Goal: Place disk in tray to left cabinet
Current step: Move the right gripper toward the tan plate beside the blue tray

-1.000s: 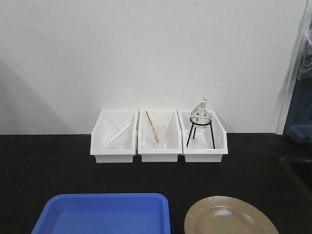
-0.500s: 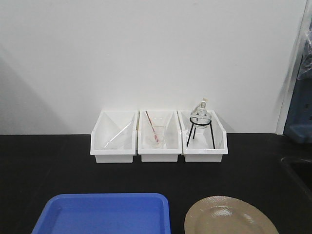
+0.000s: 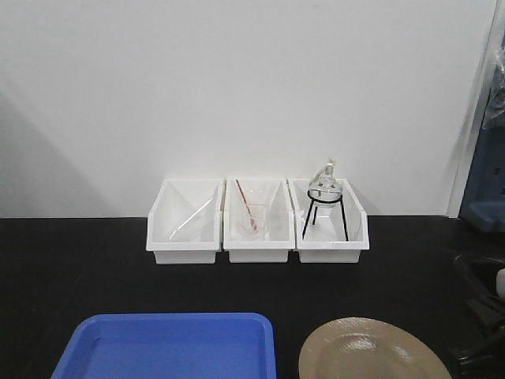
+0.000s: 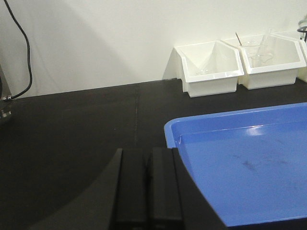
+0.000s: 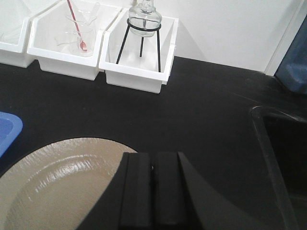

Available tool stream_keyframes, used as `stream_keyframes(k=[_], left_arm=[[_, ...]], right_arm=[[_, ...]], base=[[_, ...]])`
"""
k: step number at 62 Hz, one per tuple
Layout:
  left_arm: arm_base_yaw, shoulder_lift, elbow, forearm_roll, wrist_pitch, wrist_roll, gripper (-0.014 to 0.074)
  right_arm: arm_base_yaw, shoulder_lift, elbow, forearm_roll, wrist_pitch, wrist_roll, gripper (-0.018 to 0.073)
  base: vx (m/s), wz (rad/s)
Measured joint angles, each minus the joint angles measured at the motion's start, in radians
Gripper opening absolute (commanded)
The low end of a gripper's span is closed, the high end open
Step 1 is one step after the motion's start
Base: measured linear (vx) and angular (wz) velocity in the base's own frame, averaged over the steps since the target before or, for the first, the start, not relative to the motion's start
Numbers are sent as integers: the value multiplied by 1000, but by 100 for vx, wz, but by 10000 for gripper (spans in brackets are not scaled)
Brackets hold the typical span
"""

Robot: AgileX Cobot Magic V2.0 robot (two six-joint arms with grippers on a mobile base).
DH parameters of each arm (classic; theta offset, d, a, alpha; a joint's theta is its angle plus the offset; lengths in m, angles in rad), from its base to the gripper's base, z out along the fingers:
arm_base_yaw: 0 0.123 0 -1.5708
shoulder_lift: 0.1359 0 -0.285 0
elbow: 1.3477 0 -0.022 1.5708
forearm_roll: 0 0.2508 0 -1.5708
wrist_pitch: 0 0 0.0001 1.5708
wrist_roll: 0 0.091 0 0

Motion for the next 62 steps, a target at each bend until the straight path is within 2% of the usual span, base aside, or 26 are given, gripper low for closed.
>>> stream_keyframes(k=[6, 20, 26, 38, 45, 52, 58, 62], left_arm=[[0, 0, 0, 0, 0, 0, -3], [0, 0, 0, 0, 0, 0, -3], [0, 0, 0, 0, 0, 0, -3], [0, 0, 0, 0, 0, 0, -3], [0, 0, 0, 0, 0, 0, -3], [0, 0, 0, 0, 0, 0, -3], [0, 0, 0, 0, 0, 0, -3], [0, 0, 0, 0, 0, 0, -3]], right_arm=[[0, 0, -1, 2, -3, 20, 188], [0, 0, -1, 4, -7, 50, 610], [0, 0, -1, 23, -23, 73, 732], [0, 0, -1, 53, -34, 115, 716], [-12, 1, -18, 175, 64, 236, 669], [-92, 48, -70, 339, 220, 313, 581], [-200, 147, -167, 440, 377, 300, 500], [-271, 230, -241, 500, 475, 253, 461]], base=[[0, 0], [0, 0], [0, 0], [0, 0], [0, 0], [0, 0], [0, 0], [0, 0]])
